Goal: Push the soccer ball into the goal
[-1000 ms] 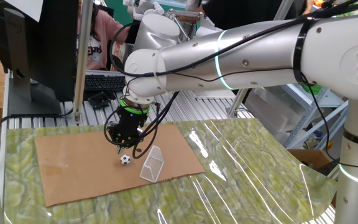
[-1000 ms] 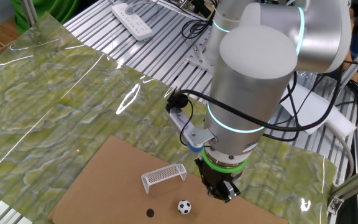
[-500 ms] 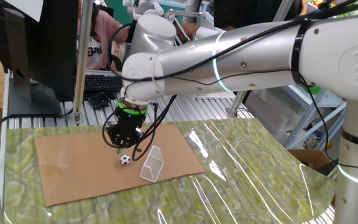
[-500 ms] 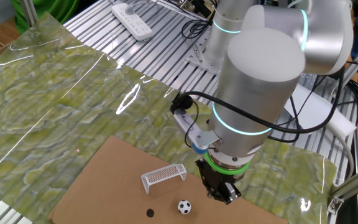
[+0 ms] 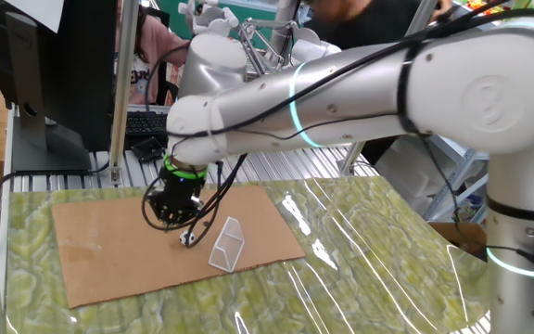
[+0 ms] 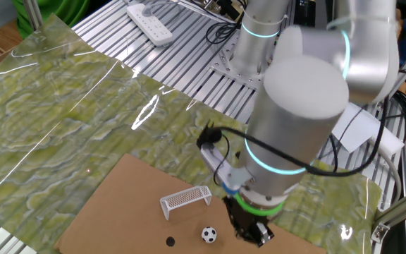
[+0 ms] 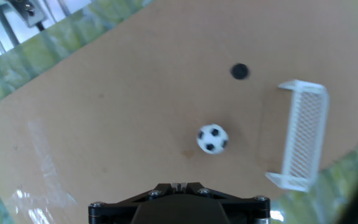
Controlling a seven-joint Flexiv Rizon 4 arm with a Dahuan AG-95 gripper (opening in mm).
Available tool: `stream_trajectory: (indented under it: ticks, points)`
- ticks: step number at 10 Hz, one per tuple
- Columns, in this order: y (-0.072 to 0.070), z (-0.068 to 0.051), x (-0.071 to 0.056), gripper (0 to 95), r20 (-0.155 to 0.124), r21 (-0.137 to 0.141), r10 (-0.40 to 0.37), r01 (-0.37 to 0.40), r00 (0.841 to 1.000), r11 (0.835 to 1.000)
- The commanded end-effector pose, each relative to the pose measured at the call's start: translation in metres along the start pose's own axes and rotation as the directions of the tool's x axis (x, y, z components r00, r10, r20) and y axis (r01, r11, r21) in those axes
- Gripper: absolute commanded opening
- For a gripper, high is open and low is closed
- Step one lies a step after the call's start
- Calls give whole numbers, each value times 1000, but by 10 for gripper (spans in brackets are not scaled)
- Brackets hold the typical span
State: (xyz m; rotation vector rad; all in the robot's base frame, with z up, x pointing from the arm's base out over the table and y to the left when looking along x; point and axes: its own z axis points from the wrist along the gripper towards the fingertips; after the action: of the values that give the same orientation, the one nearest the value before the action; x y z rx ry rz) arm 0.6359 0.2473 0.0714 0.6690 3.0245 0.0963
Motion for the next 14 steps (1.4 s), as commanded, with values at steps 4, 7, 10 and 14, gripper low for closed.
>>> stream_trajectory:
  ticks: [4,7,10,14]
  points:
    - [5,20,-2,0,10,19,-42,42,999,999]
    - [5,20,-2,0,21,26,-41,41,999,999]
    - [1,16,-5,0,19,25,-46,45,999,999]
    - [-7,20,-13,0,33,25,-84,83,996,996]
